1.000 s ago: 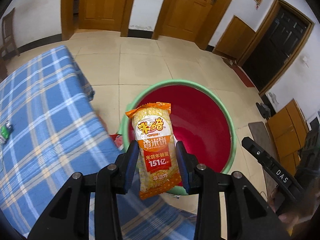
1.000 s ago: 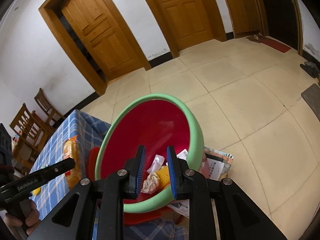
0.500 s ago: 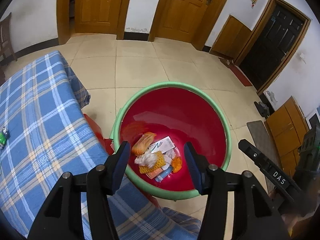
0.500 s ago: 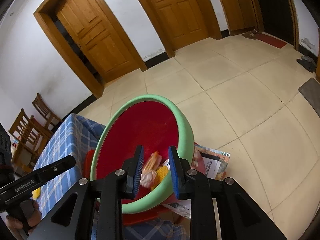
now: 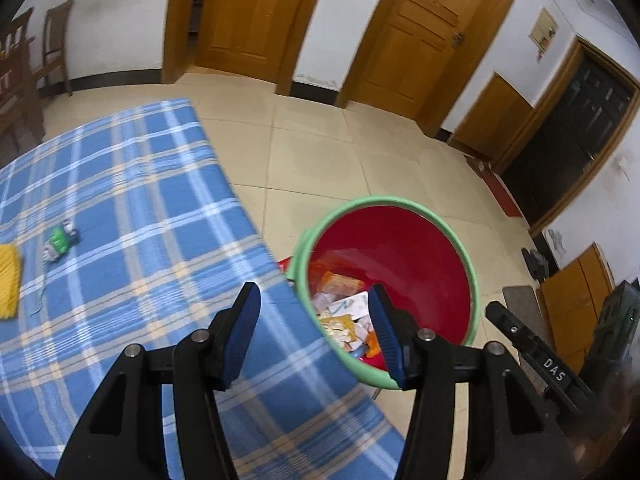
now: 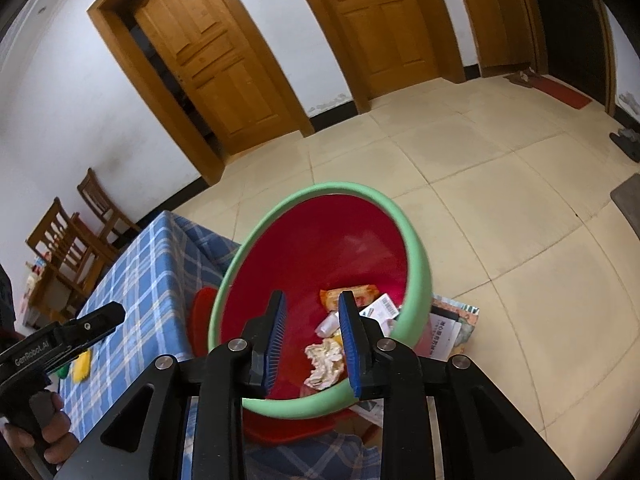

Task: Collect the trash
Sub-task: 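Open both grippers over the red bin to drop the snack bag and toy piece, then move the left gripper to the table and grasp the yellow foam net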

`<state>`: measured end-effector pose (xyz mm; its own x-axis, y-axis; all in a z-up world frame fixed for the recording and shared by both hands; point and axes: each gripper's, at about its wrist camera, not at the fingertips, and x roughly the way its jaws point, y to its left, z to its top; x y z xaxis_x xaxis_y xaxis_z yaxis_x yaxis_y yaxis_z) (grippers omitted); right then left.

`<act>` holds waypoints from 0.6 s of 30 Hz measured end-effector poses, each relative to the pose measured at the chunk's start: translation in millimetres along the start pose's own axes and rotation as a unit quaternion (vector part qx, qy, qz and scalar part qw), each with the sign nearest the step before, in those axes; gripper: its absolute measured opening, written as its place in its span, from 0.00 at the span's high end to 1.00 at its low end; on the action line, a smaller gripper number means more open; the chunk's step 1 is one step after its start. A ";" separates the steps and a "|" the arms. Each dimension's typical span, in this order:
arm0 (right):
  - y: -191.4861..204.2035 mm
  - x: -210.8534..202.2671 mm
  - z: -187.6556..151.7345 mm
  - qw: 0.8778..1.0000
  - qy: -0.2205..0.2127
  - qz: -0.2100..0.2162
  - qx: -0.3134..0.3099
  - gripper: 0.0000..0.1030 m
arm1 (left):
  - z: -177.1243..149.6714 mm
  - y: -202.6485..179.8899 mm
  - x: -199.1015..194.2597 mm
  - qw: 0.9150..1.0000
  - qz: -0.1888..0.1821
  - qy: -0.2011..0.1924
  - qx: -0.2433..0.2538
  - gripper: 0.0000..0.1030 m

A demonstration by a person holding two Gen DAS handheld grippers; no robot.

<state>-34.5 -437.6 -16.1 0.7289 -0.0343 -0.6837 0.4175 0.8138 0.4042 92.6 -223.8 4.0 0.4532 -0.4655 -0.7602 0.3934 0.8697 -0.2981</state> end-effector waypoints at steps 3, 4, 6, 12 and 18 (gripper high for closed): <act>10.3 -1.1 0.2 1.000 0.000 0.005 -0.010 0.71 | -1.6 14.2 -7.4 1.000 0.009 -0.005 -0.016 0.46; 14.8 -1.7 -0.1 1.000 0.000 0.007 -0.015 0.70 | -2.8 17.9 -9.1 1.000 0.011 -0.006 -0.021 0.46; 21.0 -2.7 -0.8 1.000 0.001 0.009 -0.021 0.65 | -4.1 27.4 -14.1 0.999 0.015 -0.011 -0.031 0.46; 41.1 -4.6 -4.0 0.999 0.004 0.017 -0.042 0.59 | -8.1 50.6 -29.7 0.998 0.035 -0.027 -0.053 0.46; 61.9 -4.5 -7.1 0.998 0.009 0.024 -0.059 0.59 | -10.7 72.1 -45.7 0.995 0.054 -0.045 -0.070 0.46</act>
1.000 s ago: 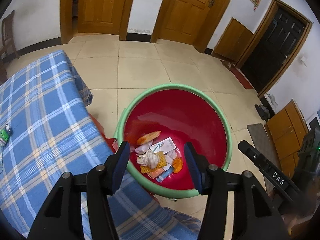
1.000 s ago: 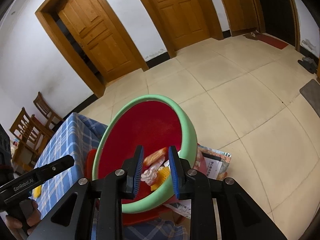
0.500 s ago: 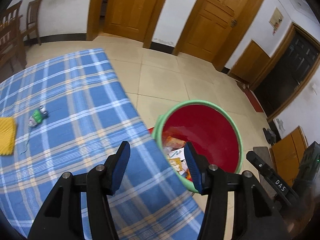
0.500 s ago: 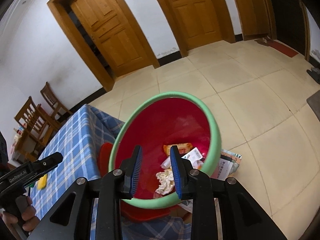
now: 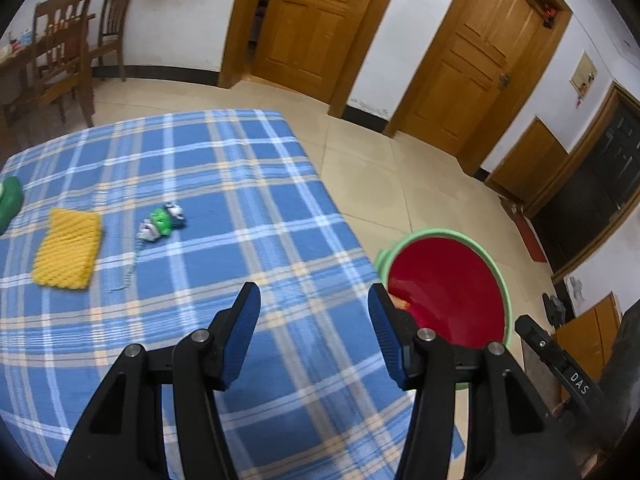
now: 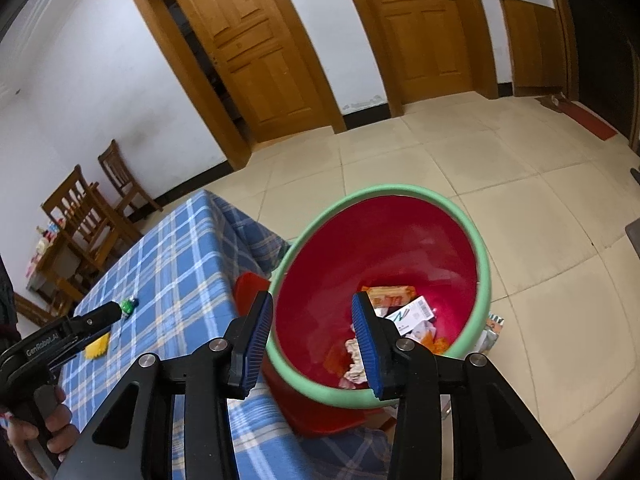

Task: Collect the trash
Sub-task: 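Move the left gripper to the table and grasp the yellow foam net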

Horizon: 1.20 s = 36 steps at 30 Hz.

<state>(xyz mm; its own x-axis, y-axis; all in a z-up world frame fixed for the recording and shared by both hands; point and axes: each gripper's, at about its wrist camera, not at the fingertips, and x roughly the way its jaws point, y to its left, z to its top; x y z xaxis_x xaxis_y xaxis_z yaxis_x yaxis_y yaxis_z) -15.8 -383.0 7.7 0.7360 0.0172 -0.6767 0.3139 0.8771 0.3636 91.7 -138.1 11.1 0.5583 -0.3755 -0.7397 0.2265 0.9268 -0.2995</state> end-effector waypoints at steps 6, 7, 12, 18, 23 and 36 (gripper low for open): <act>19.9 3.4 -2.1 1.000 0.007 0.006 -0.016 0.59 | 2.6 27.3 -10.3 1.000 0.018 -0.013 -0.020 0.46; 23.6 4.1 -2.4 1.000 0.008 0.007 -0.020 0.59 | 3.0 31.3 -11.3 0.999 0.021 -0.014 -0.023 0.46; 41.4 9.3 -3.8 0.999 0.015 0.012 -0.033 0.59 | 4.1 55.9 -16.6 0.998 0.037 -0.020 -0.041 0.45; 62.9 18.2 -5.5 0.998 0.024 0.020 -0.050 0.59 | 6.0 86.8 -21.4 0.996 0.058 -0.028 -0.062 0.45; 79.7 27.7 -7.0 0.997 0.033 0.025 -0.064 0.59 | 9.2 112.2 -23.7 0.993 0.083 -0.035 -0.076 0.45; 108.0 48.1 -10.0 0.994 0.051 0.037 -0.087 0.59 | 12.5 156.2 -5.5 0.985 0.148 -0.025 -0.085 0.37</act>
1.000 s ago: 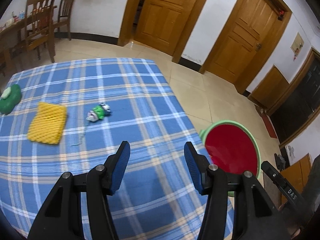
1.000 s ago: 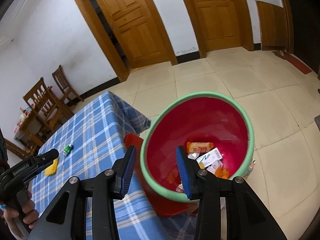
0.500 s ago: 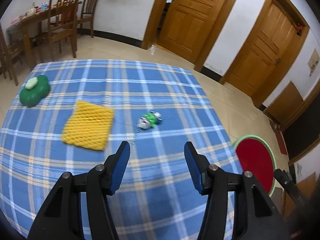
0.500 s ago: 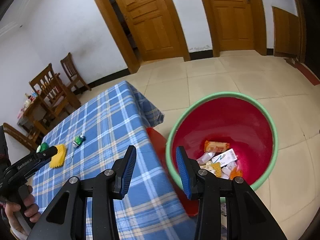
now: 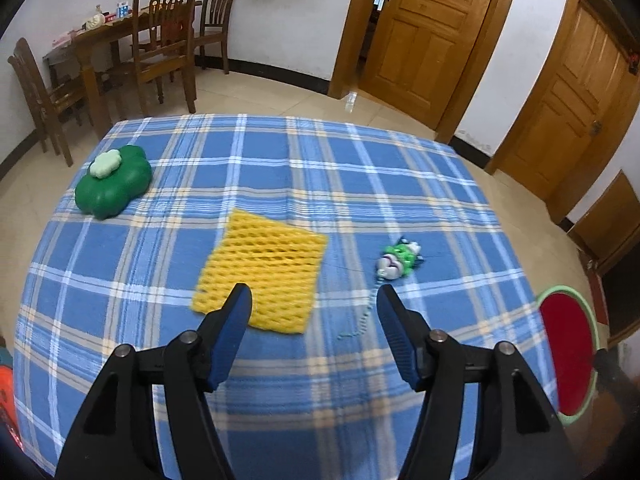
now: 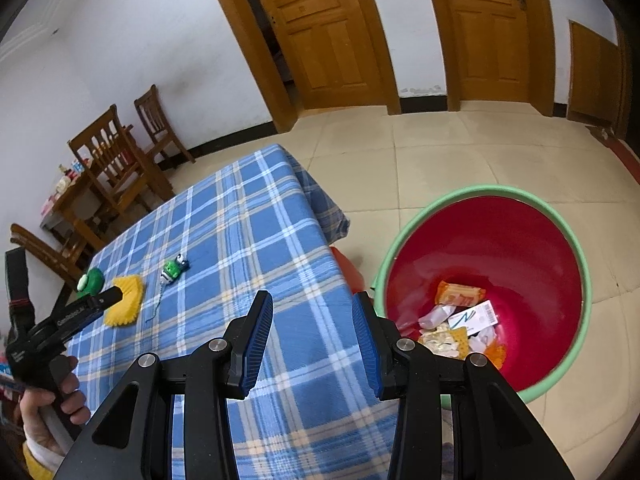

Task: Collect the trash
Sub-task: 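Move the left gripper to the table and grasp the yellow foam net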

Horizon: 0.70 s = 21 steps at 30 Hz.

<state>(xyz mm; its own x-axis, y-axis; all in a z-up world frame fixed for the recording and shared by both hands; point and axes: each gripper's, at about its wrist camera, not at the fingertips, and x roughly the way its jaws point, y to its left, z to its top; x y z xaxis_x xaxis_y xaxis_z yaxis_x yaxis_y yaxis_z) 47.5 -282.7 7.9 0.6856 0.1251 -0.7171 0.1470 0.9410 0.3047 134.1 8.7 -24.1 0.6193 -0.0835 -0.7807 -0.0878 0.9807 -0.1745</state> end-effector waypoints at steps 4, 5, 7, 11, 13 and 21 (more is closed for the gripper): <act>6.6 5.4 2.2 1.000 0.004 -0.002 -0.006 0.59 | 0.3 6.3 10.2 1.000 0.010 0.008 0.000 0.37; 8.5 6.7 3.4 1.000 0.005 -0.002 -0.008 0.59 | -0.2 8.4 13.1 1.000 0.011 0.009 -0.001 0.37; 12.3 9.3 5.0 1.000 0.004 -0.002 -0.011 0.59 | -1.0 11.2 17.3 1.000 0.014 0.013 -0.002 0.37; 21.3 16.0 7.2 1.000 0.006 0.004 -0.018 0.59 | -3.0 16.1 26.2 1.000 0.016 0.022 -0.006 0.37; 26.0 20.9 7.6 1.000 0.010 0.009 -0.022 0.59 | -3.1 17.2 28.9 1.000 0.018 0.022 -0.005 0.37; 47.6 36.8 12.3 0.999 0.019 0.027 -0.038 0.59 | 0.6 17.7 33.7 0.999 0.032 0.014 0.009 0.37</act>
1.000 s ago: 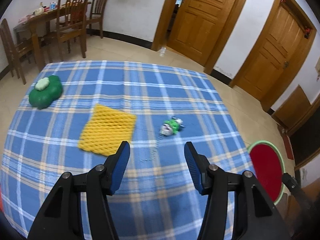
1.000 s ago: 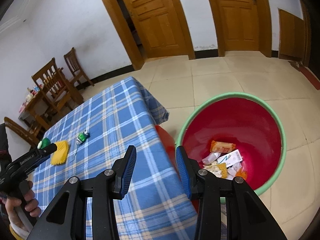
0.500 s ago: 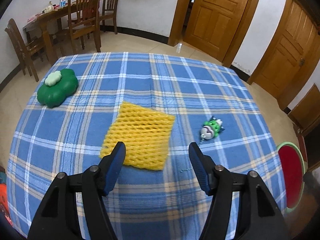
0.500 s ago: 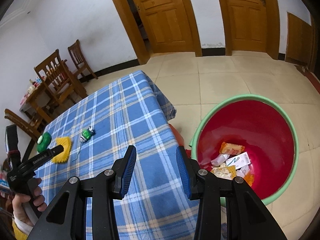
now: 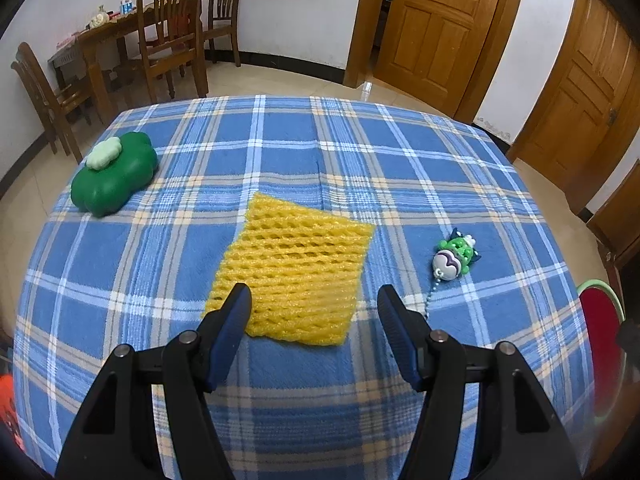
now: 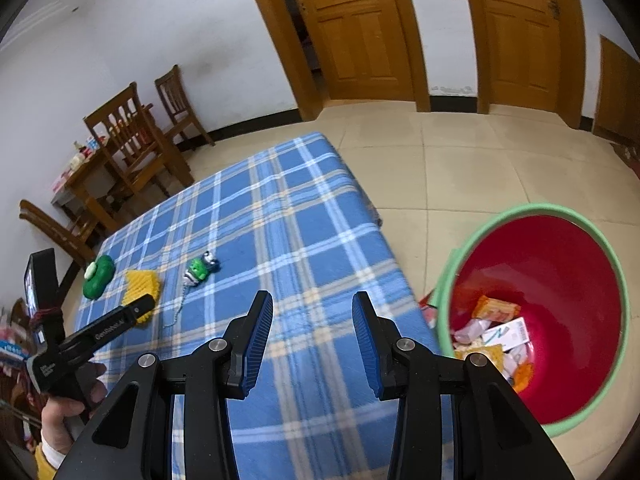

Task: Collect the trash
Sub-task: 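Move the left gripper to the table and grasp the yellow foam net, then grasp the green toy keychain with the right gripper while the left holds the foam net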

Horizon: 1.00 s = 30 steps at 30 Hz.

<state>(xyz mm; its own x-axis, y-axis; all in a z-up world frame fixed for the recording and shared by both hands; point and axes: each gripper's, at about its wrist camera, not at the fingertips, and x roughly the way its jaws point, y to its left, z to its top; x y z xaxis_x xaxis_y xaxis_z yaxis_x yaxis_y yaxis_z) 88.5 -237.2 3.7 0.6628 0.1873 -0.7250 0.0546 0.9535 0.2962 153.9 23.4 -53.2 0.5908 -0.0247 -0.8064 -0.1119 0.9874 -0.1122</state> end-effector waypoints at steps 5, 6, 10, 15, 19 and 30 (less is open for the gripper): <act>18.8 12.5 5.0 1.000 0.007 0.012 -0.016 0.59 | -1.0 2.7 1.0 1.000 0.019 -0.010 0.012 0.52; 22.2 15.3 5.7 1.000 0.009 0.015 -0.019 0.59 | -0.9 4.5 1.0 1.000 0.017 -0.011 0.010 0.53; 40.3 29.9 8.2 0.999 0.019 0.023 -0.034 0.59 | 0.6 12.6 -0.9 1.000 0.013 -0.015 -0.005 0.69; 63.5 48.5 9.3 0.998 0.032 0.036 -0.049 0.59 | 4.3 32.8 -2.9 0.999 -0.013 -0.008 -0.046 0.82; 79.9 63.9 10.9 0.996 0.042 0.042 -0.059 0.59 | 4.7 43.5 -6.2 0.998 -0.019 -0.010 -0.061 0.83; 108.8 101.3 13.5 0.993 0.069 0.049 -0.077 0.59 | 2.5 62.9 -24.9 0.994 -0.035 -0.033 -0.098 0.84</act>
<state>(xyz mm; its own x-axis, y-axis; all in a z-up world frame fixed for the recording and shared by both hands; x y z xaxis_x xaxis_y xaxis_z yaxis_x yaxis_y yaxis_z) 171.6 -117.7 -29.1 0.5501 0.3023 -0.7785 -0.1273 0.9517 0.2796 134.1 86.5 -38.7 0.6537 -0.0748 -0.7531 -0.2189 0.9339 -0.2828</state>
